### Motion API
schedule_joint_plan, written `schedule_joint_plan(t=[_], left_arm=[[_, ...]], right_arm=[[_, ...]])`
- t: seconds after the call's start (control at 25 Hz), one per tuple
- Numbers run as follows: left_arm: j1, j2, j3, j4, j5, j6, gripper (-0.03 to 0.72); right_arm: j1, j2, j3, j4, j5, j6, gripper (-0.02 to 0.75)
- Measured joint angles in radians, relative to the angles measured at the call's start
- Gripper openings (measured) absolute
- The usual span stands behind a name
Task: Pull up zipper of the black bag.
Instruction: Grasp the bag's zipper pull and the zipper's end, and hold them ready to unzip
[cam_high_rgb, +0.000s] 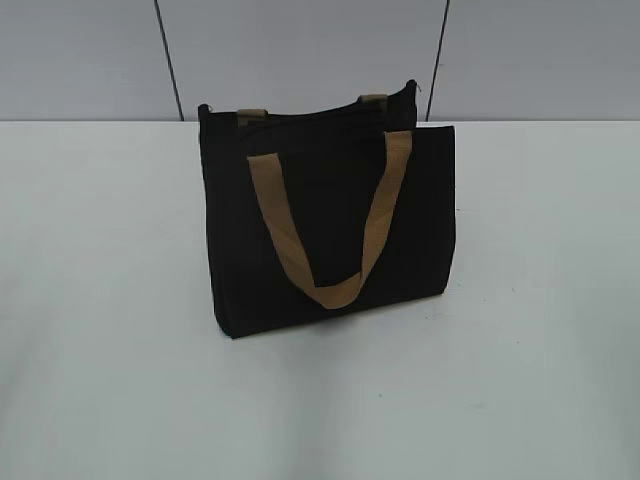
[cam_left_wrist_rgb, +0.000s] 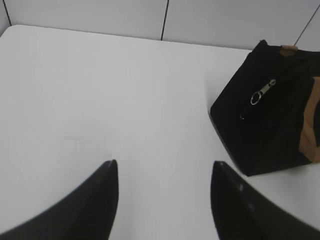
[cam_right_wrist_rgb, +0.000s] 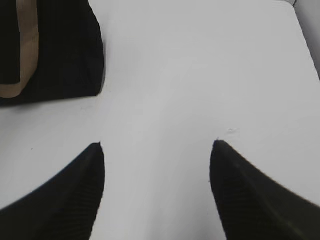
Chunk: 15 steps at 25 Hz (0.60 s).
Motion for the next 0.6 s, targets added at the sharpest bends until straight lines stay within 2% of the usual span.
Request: schedule_joint_plan(t=[0.2,0.32,0.48,0.6], left_arm=[[0.000,0.197,0.000,-0.001,-0.156,0.082,0.444],[0.000,0.308,0.000,-0.034,-0.275,0.185,0.445],[0.000,0.454,0.000,-0.193,-0.438,0.411,0.445],[0.000,0.579,0.000,-0.362,-0.502,0.648,0.445]], right_arm=[[0.000,0.162,-0.046,0.007,-0.119,-0.003,0.487],[0.000,0.252,-0.081,0.041,-0.152,-0.038,0.465],[0.016,0.352,-0.151,0.088,-0.155,-0.112,0.459],[0.050,0.427,-0.217,0.098,-0.155,-0.141,0.455]])
